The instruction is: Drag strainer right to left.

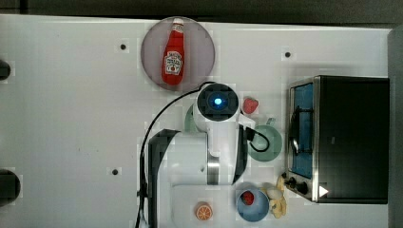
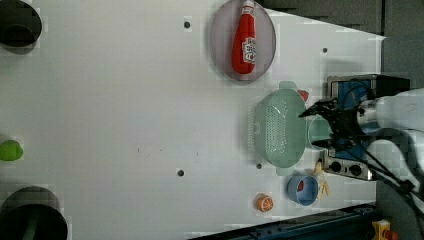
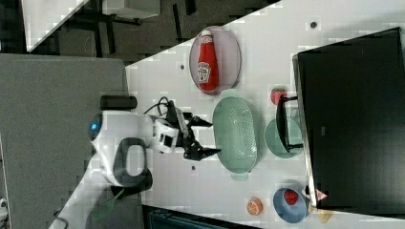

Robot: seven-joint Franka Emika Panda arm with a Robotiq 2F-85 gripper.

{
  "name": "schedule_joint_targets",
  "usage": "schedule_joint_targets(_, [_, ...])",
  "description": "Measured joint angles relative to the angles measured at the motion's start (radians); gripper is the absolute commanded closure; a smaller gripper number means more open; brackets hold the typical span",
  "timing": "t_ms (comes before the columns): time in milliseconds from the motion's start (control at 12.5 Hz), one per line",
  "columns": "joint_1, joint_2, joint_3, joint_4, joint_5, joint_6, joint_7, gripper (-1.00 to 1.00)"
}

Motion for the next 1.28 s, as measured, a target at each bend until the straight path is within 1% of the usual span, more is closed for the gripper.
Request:
schedule_joint_targets(240, [0.004,0.106,-0.002,-0.016,0.003,0.147,0.139,-1.00])
schedule_joint_targets(320, [-0.001,0.130,0.002,-0.039,-0.005,0.207,0.174,-1.00])
schedule_joint_targets(480, [0.012,0.160,-0.008,-0.102,-0.015,0.330,0.241,-1.00])
schedule_joint_targets(560, [0.015,0.192,-0.006,-0.107,-0.031,0.398,0.277,-1.00])
schedule_joint_targets(720, [0.006,0.268,0.028,-0.102,-0.031,0.460,0.304,-1.00])
schedule_joint_targets(800, [0.014,0.302,0.037,-0.109,-0.021,0.515,0.315,-1.00])
schedule_joint_targets(880, [0.030,0.325,0.036,-0.117,-0.006,0.533,0.315,-1.00])
schedule_joint_targets(960, [0.039,0.337,0.041,-0.125,-0.013,0.533,0.320,-1.00])
schedule_joint_targets(1120, [0.048,0.333,0.048,-0.148,-0.002,0.545,0.353,-1.00])
schedule_joint_targets(1280, [0.064,0.325,0.035,-0.148,-0.002,0.534,0.359,-1.00])
